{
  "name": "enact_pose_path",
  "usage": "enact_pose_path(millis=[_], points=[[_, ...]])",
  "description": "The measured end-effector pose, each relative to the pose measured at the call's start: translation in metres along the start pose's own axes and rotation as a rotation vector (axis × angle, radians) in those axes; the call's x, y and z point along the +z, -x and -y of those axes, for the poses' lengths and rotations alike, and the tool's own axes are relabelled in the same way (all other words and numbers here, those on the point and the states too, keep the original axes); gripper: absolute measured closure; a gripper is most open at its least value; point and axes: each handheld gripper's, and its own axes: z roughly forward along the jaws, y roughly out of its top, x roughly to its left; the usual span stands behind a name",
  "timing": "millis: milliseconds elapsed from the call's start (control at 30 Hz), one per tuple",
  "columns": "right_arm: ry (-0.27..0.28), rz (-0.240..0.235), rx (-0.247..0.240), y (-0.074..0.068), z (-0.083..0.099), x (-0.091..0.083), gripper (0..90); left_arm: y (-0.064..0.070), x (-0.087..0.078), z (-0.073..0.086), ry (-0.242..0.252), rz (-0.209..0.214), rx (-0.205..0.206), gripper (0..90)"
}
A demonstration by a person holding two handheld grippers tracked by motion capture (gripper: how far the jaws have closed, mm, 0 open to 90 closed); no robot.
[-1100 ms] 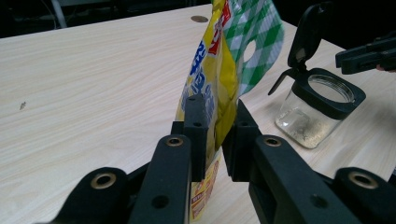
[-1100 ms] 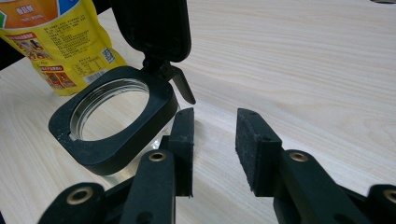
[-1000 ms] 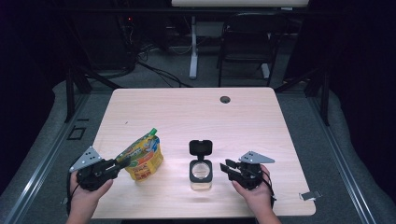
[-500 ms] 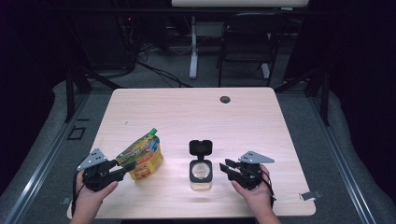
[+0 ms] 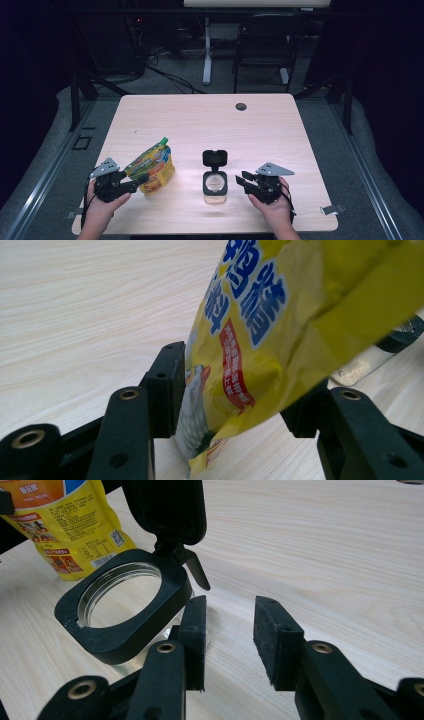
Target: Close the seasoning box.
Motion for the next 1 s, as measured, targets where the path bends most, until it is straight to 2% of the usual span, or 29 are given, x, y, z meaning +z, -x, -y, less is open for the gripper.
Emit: enact_pose_path(millis=[400, 1000], points=[[-0.002, 0.005, -0.002, 0.001, 0.001, -0.001, 66.5, -0.003, 0.013, 0.001, -0.041, 0.005, -0.001, 43.4], [-0.003, 0.005, 0.000, 0.000, 0.001, 0.000, 66.2, -0.005, 0.025, 0.005, -0.048, 0.013, 0.005, 39.1]])
